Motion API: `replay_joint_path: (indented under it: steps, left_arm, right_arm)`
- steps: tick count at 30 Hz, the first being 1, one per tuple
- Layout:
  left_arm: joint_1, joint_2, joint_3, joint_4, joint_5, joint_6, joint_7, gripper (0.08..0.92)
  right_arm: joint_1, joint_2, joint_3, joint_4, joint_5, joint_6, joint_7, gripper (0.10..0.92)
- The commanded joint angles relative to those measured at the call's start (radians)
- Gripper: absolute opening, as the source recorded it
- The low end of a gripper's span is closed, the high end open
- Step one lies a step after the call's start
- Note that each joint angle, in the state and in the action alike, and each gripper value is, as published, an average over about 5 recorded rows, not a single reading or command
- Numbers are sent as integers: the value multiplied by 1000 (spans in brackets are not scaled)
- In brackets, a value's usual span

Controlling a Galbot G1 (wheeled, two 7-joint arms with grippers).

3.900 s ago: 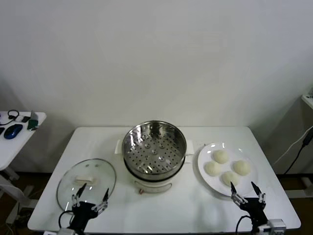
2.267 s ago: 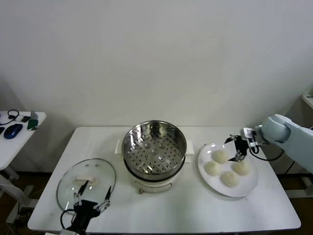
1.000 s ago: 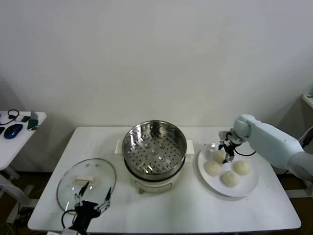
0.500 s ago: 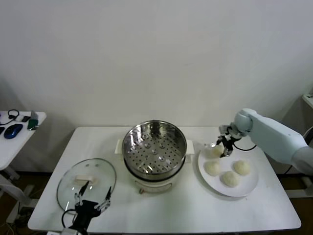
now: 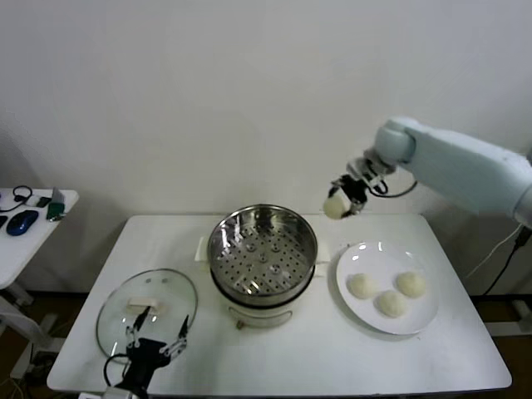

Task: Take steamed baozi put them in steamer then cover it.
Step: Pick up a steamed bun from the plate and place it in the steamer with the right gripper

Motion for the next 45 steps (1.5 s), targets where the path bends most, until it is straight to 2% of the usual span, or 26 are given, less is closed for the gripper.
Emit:
replay_joint_path:
  steps: [1,5,12,21,28,34,37,40,45]
  left_arm:
    - [-2,1,5,-2,0,1,0,823]
    - [1,3,4,-3,0,-3,0,823]
    - [3,2,2,-4,0,-8,-1,823]
    - [-1,-3,5,7,0,-11,-3,823]
    - [-4,-4,6,10,0,-11,-4,823]
    - [-7,-5,4,11,-2,-10,-5,823]
    - [-6,-5,4,8,-1,-10,-5,823]
    - [0,-6,6,3,1,-10,-4,823]
    - [5,-8,16,-3,12,-10,-4,823]
  right_arm:
    - [164,182,-131,197,-45,203,29,670]
    - [46,230,-125,132,-198,249,64,670]
    - [-158,289,-66,-98,-409,324,130,671]
    - [-289,342,3,-312,-507,378,199,671]
    - [-334,391,44,-429,-526,418,209,670]
    - [-344,423,63,-470,-509,432,226,675]
    - [-321,420,53,-452,-454,437,213,683]
    - [-252,392,2,-393,-316,433,176,733]
    - [-38,314,-155,-244,3,393,95,816]
